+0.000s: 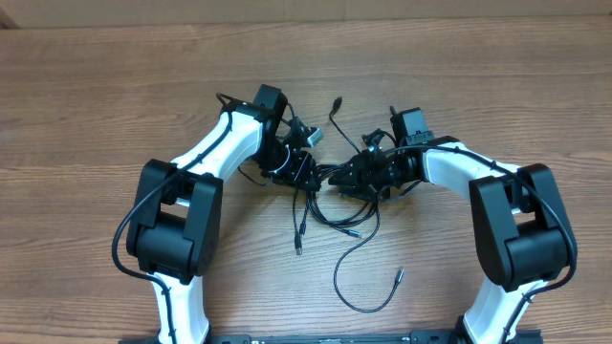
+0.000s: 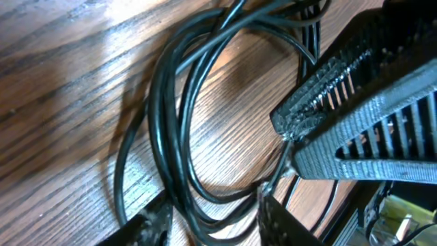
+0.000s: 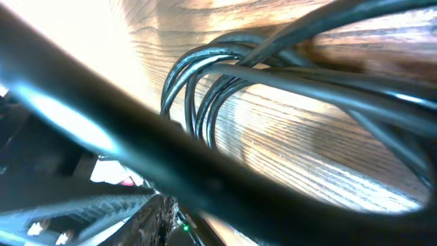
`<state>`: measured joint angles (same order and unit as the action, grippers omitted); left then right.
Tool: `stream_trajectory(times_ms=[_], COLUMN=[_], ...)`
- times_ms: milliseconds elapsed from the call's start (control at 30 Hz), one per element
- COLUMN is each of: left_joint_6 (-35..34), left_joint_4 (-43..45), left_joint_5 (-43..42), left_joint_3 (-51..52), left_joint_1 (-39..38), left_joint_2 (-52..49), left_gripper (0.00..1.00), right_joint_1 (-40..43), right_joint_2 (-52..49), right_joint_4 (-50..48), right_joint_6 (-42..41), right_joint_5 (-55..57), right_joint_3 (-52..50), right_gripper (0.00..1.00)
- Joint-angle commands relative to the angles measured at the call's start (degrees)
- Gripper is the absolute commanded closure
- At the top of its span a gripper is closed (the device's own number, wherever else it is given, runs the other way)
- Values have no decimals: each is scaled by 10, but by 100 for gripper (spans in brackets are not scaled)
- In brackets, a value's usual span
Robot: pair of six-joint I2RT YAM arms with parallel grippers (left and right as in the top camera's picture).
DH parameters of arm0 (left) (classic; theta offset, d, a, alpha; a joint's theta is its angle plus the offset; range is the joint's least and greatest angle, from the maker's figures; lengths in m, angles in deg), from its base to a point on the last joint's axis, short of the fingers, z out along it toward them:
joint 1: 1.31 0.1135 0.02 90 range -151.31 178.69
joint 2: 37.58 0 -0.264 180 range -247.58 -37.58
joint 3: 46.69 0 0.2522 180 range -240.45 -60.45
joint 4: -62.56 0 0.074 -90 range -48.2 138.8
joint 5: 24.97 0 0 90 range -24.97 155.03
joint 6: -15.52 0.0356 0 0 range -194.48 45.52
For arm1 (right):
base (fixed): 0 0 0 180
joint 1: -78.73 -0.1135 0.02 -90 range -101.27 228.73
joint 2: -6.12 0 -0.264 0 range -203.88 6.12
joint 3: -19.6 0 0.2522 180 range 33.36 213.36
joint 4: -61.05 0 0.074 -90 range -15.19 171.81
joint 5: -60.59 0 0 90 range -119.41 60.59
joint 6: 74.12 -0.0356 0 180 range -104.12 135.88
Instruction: Untangle cables
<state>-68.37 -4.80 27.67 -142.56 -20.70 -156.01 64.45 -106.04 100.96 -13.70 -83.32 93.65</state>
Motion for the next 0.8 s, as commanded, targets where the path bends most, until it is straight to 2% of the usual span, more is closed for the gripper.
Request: stream_trajectory(times_ms=[0,33,200,367,600,667,767], left_joint_6=[-52,-86,-140,-222,-423,-452,-460], left_joint_4=[-9,-29,-76,-81,-83,-78,-61], left_joint_5=[-8,5,20,30,182,202,217], left_joint_3=[2,2,2,3,3,3,4], left_joint_1=[1,-1,-21,-58,-108,-116,-121], left_joint_2=[-4,-4,-4,-4,-4,-4,-4], left_gripper=[44,43,42,46,51,51,51], right_joint_1=[1,1,1,1,1,1,1], right_joint_2=[-2,-2,-2,-2,-2,-2,-2], right_joint_4=[-2,0,-1,0,3,3,3], right_joint_6=[-4,-4,-4,-4,-4,-4,-4], right_joint_5=[5,5,6,10,10,10,14], right_joint_3=[-3,-3,-3,-3,-3,-3,-3], right_gripper=[61,61,61,61,61,61,61])
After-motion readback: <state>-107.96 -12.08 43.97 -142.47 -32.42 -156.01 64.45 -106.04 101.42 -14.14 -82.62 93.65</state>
